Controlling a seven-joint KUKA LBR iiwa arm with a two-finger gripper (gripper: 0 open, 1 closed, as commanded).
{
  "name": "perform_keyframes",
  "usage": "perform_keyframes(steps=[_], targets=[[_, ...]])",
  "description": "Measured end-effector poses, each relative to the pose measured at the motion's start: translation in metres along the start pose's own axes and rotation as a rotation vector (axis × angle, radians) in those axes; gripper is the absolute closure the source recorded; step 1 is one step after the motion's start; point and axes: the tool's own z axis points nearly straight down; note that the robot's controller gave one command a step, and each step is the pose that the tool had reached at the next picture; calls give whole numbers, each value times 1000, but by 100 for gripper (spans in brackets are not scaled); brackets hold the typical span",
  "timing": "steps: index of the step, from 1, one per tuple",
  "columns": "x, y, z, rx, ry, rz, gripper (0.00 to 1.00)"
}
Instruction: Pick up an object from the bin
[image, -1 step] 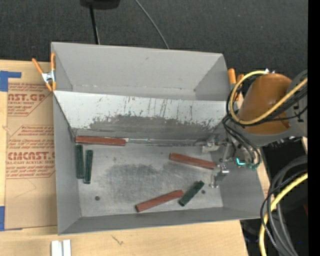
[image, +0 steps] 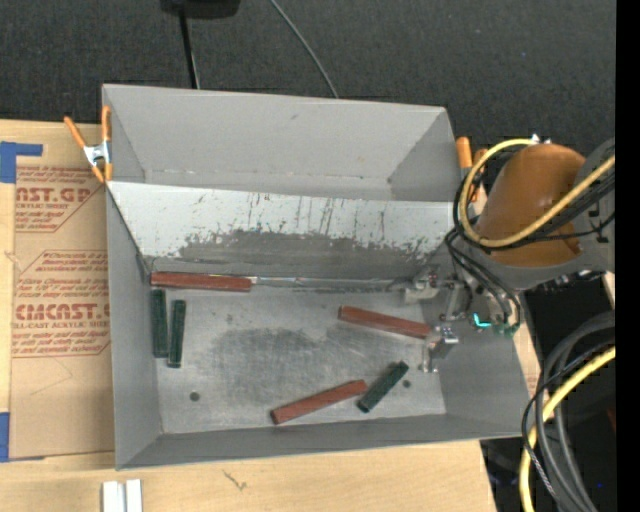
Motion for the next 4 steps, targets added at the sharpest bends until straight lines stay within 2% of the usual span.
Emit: perform_keyframes(steps=[1,3,4], targets=[[-35,-3,81,2,-13,-7,100],[-34,-2,80,2,-12,-6,100],[-37,7,43,1,-5,-88,100]])
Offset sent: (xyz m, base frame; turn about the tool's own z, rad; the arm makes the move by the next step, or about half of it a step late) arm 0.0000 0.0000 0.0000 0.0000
